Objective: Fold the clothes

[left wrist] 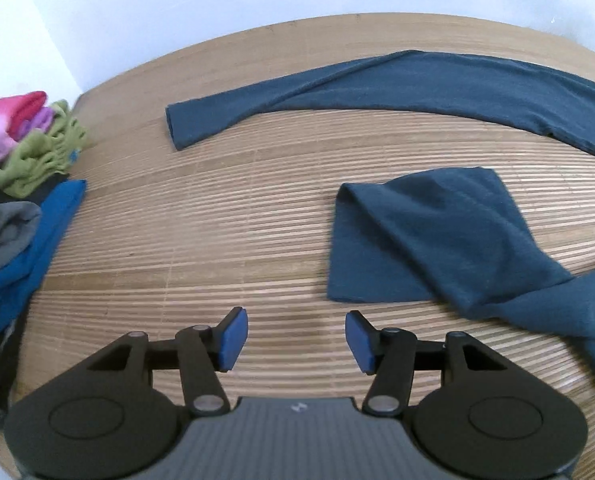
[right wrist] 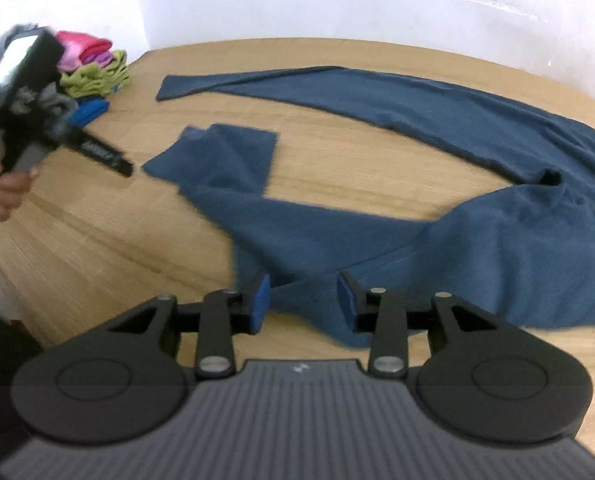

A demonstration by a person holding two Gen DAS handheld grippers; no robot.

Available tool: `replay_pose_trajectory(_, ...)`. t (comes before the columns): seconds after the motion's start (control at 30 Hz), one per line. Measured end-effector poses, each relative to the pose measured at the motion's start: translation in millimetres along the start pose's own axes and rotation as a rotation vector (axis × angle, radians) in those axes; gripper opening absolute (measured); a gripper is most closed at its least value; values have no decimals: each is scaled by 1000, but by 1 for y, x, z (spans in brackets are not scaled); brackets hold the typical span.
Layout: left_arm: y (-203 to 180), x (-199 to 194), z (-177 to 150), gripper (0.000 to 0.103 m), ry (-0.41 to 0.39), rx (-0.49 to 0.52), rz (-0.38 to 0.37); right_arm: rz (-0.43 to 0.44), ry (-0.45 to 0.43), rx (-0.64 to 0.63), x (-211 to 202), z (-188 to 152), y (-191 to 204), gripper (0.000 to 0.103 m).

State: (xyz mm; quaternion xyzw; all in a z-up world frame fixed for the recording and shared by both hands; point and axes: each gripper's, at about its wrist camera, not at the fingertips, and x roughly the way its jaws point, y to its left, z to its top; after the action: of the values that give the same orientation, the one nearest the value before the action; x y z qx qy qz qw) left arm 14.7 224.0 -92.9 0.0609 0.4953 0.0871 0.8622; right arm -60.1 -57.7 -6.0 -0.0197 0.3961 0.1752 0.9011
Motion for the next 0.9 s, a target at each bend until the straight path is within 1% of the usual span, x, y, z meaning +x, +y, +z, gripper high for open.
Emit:
replay_pose_trajectory(0.07,8,8,0,57,-8,11,-37,17,44,35,-1,-6,9,44)
replay_pose_trajectory(0.17,12,15,3,57,-24,21,-106,44,109,89,-1,-15,23,44)
replay_pose_trajectory(0.23,14,18,6,57,-36,27,-153,8,100,98,-6,-16,29,44)
replay_pose_trajectory(0.33,10,24,8,57,-34,38,-198,-39,88,102,-6,-15,36,44)
replay_pose_trajectory(0.43,5,30,10,60,-39,42,-207,-64,83,83,2,-11,37,44)
replay_pose_trajectory(0.53,8,33,12,60,-41,30,-217,-101,70,2,20,0,45,44)
replay_pose_trajectory(0.63,11,34,14,61,-36,26,-218,-85,56,-86,36,11,52,44)
replay_pose_trajectory(0.83,8,31,13,61,-34,15,-209,-115,1,-318,68,34,77,45)
replay_pose_trajectory(0.9,10,33,14,61,-32,10,-212,-80,22,-358,80,39,79,45)
